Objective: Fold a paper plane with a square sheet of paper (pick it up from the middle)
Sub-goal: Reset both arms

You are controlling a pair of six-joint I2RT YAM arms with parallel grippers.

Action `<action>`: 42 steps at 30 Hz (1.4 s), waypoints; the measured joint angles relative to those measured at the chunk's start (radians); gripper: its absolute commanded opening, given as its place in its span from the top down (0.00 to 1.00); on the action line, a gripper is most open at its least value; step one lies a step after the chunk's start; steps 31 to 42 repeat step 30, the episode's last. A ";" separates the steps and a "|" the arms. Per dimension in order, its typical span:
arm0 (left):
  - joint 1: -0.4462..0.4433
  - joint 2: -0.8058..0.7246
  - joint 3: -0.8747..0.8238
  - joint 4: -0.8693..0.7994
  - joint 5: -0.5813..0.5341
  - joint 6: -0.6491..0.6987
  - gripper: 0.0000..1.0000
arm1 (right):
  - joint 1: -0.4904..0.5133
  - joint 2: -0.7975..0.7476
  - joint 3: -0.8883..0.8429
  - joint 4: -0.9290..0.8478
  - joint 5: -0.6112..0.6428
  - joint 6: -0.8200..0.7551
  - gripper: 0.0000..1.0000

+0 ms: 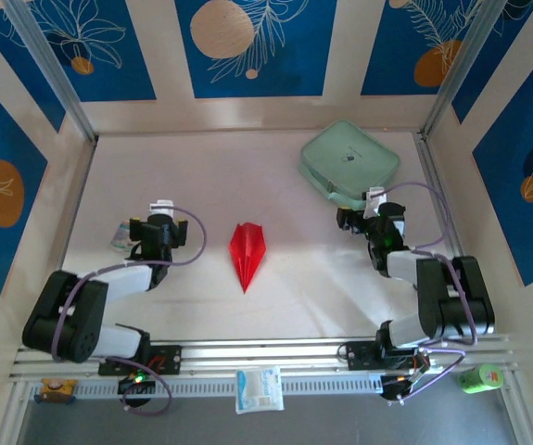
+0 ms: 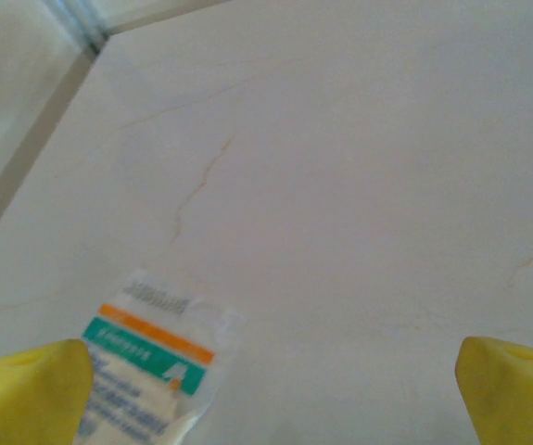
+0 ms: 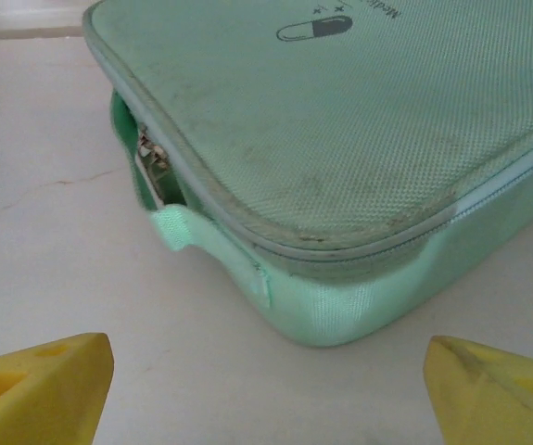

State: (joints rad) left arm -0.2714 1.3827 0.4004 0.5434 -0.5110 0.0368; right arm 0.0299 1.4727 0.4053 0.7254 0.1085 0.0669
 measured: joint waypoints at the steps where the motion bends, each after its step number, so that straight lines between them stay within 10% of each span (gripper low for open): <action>1: 0.003 0.021 -0.002 0.032 0.018 0.016 0.00 | -0.005 0.029 -0.008 0.020 -0.009 0.000 0.12; 9: 0.123 0.148 -0.057 0.355 0.211 0.048 0.00 | -0.011 0.056 -0.014 0.058 0.011 0.026 0.01; 42: 0.177 0.179 -0.050 0.398 0.294 -0.003 0.00 | -0.011 0.056 -0.014 0.075 0.026 0.030 0.01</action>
